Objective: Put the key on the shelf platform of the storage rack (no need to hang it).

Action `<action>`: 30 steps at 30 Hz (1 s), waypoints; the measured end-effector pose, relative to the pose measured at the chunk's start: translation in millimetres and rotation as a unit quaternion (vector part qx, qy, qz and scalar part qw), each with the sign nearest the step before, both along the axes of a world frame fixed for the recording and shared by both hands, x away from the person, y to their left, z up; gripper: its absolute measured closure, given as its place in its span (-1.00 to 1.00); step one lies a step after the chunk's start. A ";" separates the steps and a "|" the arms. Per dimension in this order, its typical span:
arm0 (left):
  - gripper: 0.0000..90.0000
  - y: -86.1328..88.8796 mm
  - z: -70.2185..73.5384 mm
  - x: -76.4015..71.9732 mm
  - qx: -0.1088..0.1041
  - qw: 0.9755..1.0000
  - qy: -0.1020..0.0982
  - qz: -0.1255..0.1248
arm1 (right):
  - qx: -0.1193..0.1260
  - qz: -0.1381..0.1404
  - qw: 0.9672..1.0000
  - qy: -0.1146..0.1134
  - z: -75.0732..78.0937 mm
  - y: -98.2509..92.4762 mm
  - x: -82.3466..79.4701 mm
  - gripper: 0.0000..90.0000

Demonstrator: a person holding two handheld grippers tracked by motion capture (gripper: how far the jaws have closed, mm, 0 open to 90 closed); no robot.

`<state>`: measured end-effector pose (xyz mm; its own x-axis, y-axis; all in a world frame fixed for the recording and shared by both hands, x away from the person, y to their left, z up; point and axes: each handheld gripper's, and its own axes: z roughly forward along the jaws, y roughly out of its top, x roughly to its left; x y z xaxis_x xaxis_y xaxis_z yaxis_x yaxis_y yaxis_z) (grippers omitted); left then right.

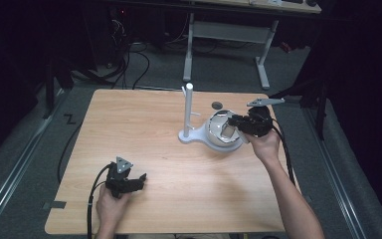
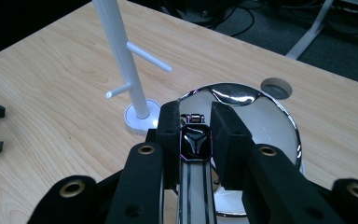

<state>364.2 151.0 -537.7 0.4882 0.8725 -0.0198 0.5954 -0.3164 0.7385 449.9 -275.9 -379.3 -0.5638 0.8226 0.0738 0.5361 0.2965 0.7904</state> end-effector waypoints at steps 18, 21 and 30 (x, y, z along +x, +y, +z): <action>-0.52 0.2 0.0 -0.1 0.000 1.000 0.000 0.000 | -0.020 -0.011 0.999 0.024 -20.9 5.6 19.4 0.66; -0.52 0.7 0.1 -0.3 -0.001 1.000 0.001 -0.001 | -0.023 -0.010 0.999 0.031 -24.8 6.8 23.1 0.66; -0.52 0.1 0.0 -0.3 0.000 1.000 0.000 0.000 | -0.013 -0.015 0.999 0.046 -35.5 9.4 32.5 0.66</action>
<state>363.9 151.1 -537.7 0.4887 0.8722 -0.0194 0.5949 -0.3169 0.7386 482.4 -266.6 -414.8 -0.5300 0.8417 0.1032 0.6151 0.2978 0.7301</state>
